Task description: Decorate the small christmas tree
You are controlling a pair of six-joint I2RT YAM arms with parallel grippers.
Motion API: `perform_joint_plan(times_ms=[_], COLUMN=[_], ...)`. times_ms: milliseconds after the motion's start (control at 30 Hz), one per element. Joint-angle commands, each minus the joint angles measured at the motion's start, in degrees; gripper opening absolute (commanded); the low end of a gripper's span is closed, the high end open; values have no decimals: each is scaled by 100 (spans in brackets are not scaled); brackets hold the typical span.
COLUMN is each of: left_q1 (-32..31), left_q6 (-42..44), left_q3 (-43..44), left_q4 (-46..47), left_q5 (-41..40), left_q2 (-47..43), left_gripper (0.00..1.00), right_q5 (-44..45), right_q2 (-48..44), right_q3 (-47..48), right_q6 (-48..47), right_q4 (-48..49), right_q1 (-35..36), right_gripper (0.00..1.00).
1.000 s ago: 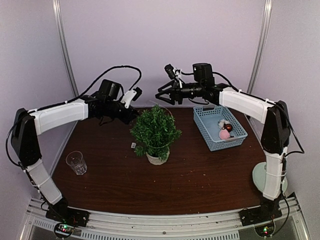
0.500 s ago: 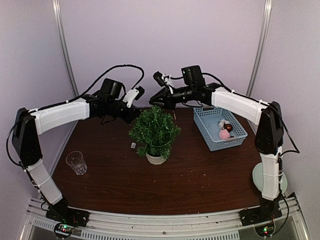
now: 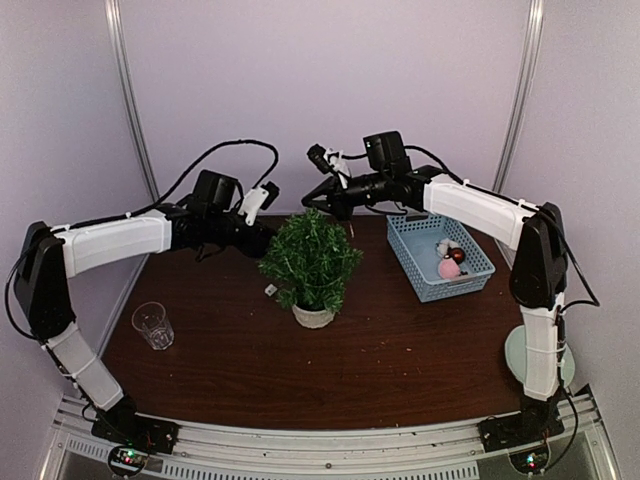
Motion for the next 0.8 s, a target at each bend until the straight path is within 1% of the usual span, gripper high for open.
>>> perform_joint_plan(times_ms=[0,67,133,233,333,433,500,633,767], left_q1=[220,365,464,482,482,497,565,684,812], left_q6=[-473,-708,-878,-904,-698,-597,-618,-662,-787], left_q3=[-925,-1379,-1838,-2418,-2613,-2975,-3057,-2927,-2807], left_q4=[877,1174,1506,2090,2247,3016,3431,3916,4314], left_q5=[-311,-242,-223,-135,81,178,381,797,1234], left_q2=[-695,-926,-1153,-1258,-1033,-731,-435,226,694], left_gripper=[61,66,68,70,71,71,71,70,68], right_q5=[174,183,189,163,140,147,151,152,133], right_q2=[-33,-47,-57,-59,-72,-86,-87,-89,-68], right_q3=[-90,-100,-115,-122,-121,-130,-131,-144,-131], right_q6=[22,68,101,135,164,180,185,190,198], right_q4=[56,97,142,179,191,210,218,236,245], right_q1=[8,-2,-2,-6,-2,-2,-13,-11,-17], right_gripper=[0,0,0,0,0,0,0,0,0])
